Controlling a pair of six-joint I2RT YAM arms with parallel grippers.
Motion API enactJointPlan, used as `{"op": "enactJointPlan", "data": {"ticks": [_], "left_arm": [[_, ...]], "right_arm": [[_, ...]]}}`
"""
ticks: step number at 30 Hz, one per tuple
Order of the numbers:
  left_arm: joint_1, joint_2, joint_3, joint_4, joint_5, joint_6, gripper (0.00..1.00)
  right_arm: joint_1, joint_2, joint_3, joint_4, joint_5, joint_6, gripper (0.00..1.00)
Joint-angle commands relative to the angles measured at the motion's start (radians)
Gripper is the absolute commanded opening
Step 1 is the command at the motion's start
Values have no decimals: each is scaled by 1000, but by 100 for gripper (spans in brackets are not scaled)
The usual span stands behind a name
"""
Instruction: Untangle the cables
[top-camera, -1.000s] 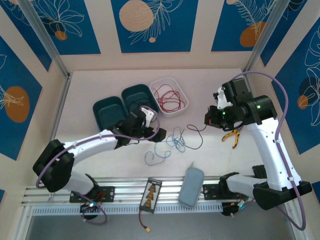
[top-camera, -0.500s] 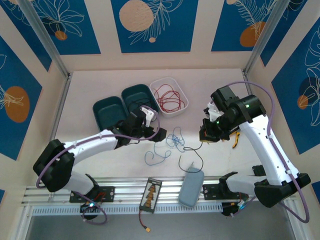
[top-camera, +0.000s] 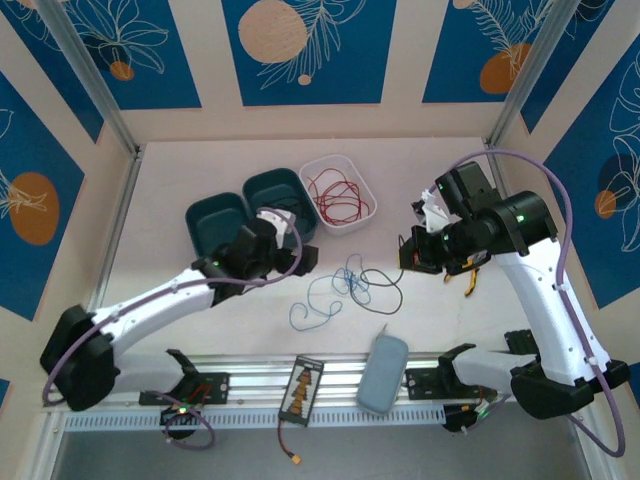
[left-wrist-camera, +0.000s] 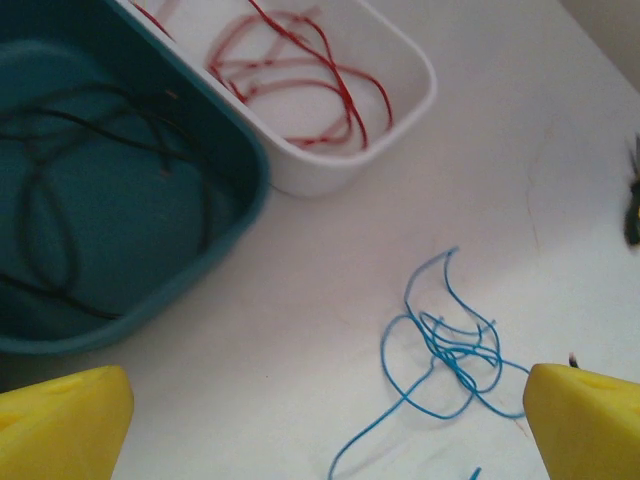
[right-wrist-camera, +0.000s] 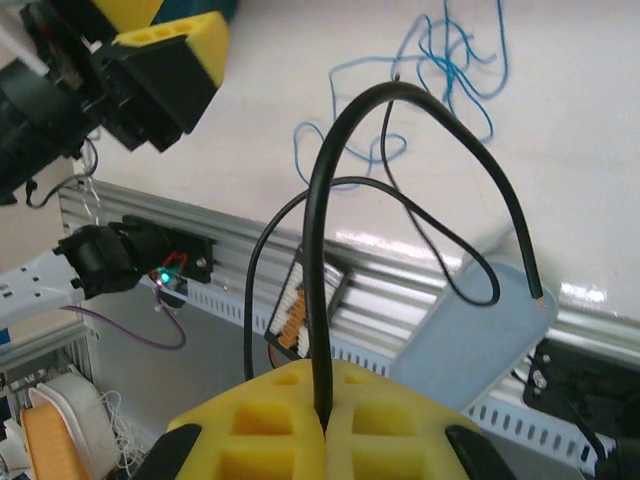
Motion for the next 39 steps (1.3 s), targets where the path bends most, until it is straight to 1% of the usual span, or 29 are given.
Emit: {"op": "enactJointPlan", "data": {"ticks": [1,4,7,9,12,16,22,26,34,39], "left_arm": [[4,-113,-11,-118,-194,-20,100],[14,-219,-21,-171,-281,-15,100],[20,-319,-42,-183,-330,13,100],[21,-371,-57,-187,-361,27,100],[23,-420,-66,-222,-415,37,100],[29,-445,-76,-264,-460,32,100],[34,-476,-103,-278,-483,-8,100],[34,-500,-116,-309,-493,-29,100],[38,-575,-143,-385,-525,-66,100],[40,-624,-152,-417,-535,-67,100]], "right_arm": [[11,3,32,125,-10,18,0],[20,17,21,249,4,24,0],[38,49,14,356,5,19,0],[57,84,26,403,28,6,0],[91,147,63,458,86,-20,0],[125,239,130,532,154,-45,0],[164,374,262,616,246,-61,0],[184,480,341,662,276,-56,0],[231,739,590,666,369,-55,0],[246,904,746,666,383,-44,0]]}}
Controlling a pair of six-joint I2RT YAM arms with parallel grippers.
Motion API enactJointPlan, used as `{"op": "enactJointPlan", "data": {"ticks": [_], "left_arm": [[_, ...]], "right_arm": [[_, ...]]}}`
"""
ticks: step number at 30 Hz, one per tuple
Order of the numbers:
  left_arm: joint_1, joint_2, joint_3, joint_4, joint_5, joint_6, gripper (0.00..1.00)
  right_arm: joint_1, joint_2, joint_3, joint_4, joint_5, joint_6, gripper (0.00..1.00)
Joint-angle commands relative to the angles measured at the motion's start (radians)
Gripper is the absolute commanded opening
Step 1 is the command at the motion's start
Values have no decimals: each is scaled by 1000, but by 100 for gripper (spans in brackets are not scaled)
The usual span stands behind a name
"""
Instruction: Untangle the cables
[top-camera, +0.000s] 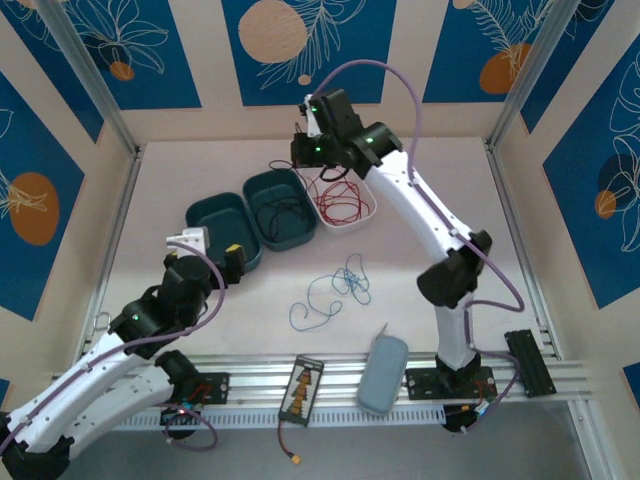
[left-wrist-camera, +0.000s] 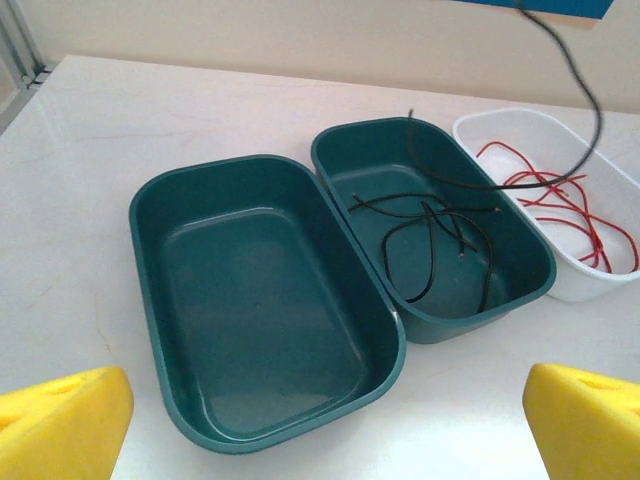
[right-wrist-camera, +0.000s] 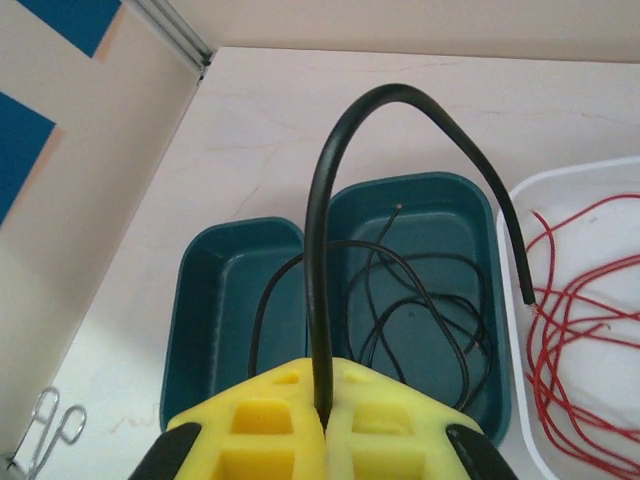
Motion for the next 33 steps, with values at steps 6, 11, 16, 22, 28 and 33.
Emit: {"op": "enactJointPlan", "data": {"ticks": [6,11,16,22,28,33], "left_arm": [[12,-61,-19,-78,-34,-10,100],[12,-73,-28,-83,-32,-11,100],[13,-65,-39,-62,-13,-15,100],[16,-54,-37,-56,0,-15,100],[16,-46,-41,-50,12,-20,100],[19,-36,-45,-35,21,-20,100]], "right_arm": [[12,187,182,-43,36,53,0],[24,202,132,-43,25,86,0],[31,204,73,-49,30,115,0],[35,198,59,-91,14,137,0],[53,150,37,-124,29,180,0],[77,112,15,-116,29,224,0]]}}
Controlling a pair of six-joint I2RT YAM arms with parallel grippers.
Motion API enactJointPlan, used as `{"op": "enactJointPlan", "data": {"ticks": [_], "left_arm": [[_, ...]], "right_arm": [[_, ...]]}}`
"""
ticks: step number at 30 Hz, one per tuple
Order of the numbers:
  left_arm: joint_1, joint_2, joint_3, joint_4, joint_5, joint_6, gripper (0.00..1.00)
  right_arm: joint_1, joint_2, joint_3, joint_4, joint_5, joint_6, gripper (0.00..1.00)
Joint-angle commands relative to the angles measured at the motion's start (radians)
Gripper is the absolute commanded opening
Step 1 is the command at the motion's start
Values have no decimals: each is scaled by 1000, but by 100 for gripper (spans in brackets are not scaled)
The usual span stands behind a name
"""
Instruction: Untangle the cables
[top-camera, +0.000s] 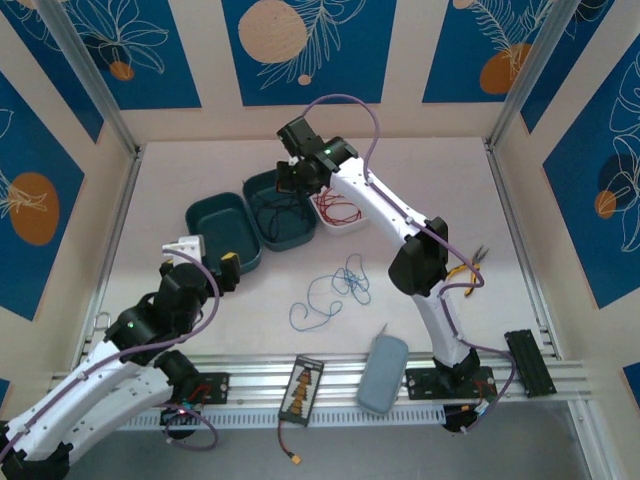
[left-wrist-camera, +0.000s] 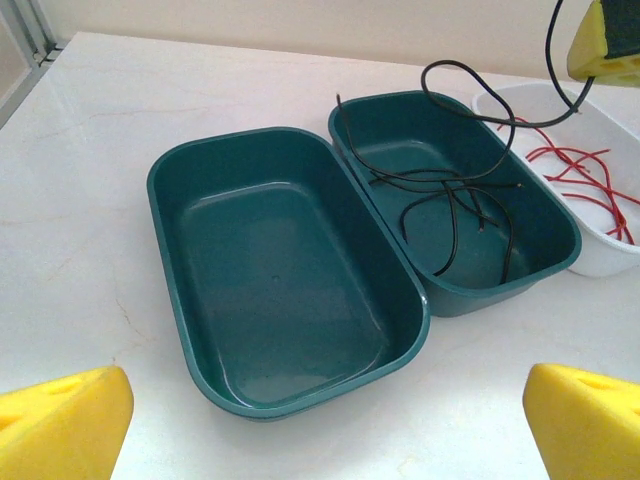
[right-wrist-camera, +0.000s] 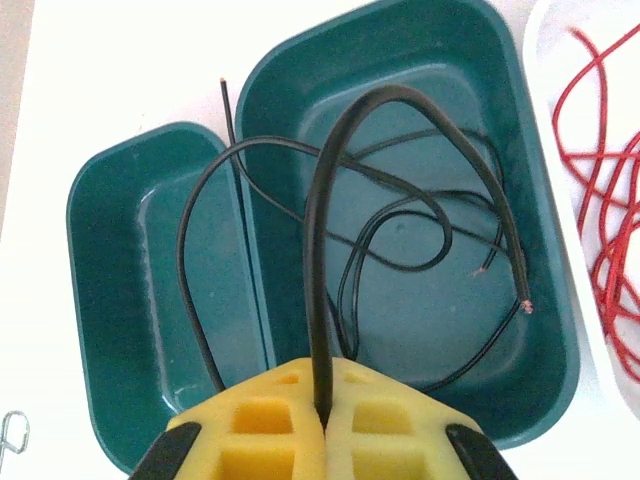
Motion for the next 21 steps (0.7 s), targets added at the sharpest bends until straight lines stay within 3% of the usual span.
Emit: {"op": "enactJointPlan", "data": {"ticks": [1,9,21], "left_arm": [[13,8,-6,19,17,-10,100],[20,16,-3,20,26,0,100],[32,50,-6,46,62,-2,100]], "right_arm": [[29,-82,-8,-9,5,52,0],[61,-158,-32,17,82,87,0],[61,-309,-314,154,137,170,0]]}}
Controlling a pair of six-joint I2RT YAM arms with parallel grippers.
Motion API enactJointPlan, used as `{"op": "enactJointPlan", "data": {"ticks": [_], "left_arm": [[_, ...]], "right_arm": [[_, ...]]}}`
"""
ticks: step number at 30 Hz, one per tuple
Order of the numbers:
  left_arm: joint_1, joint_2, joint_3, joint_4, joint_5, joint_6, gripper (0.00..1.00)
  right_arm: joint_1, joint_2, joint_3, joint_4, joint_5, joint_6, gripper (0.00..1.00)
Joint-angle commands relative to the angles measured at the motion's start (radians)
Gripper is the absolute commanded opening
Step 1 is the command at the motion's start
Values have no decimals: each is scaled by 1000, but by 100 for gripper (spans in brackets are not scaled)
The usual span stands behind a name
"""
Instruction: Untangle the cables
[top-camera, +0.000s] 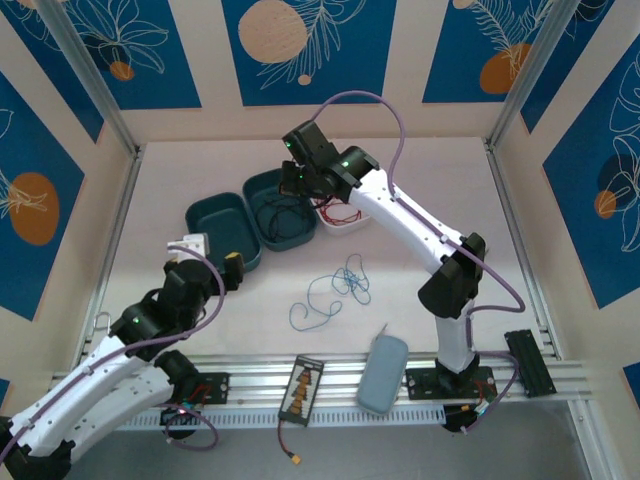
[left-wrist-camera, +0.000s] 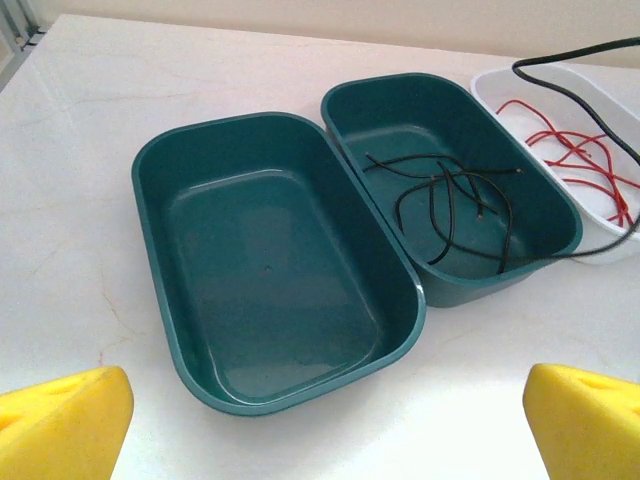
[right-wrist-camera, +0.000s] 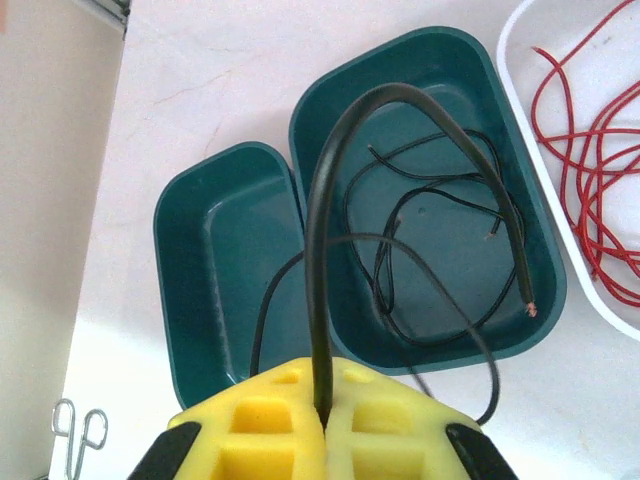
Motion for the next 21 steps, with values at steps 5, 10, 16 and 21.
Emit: {"op": "enactJointPlan", "data": {"ticks": [5,10,16,21], "left_arm": [[18,18,-6,33,33,-4,100],[20,18,-6,30,34,-6,100],[25,22,-12,34,42,-8,100],[29,27,-14,34,56,-12,100]], "right_arm": [[-25,5,-69,59,-3,30,0],[-42,84,-4,19,-27,-4,0],[-47,203,110,-31,-1,-16,0],[-43,295,210,-50,78,-20,0]]}}
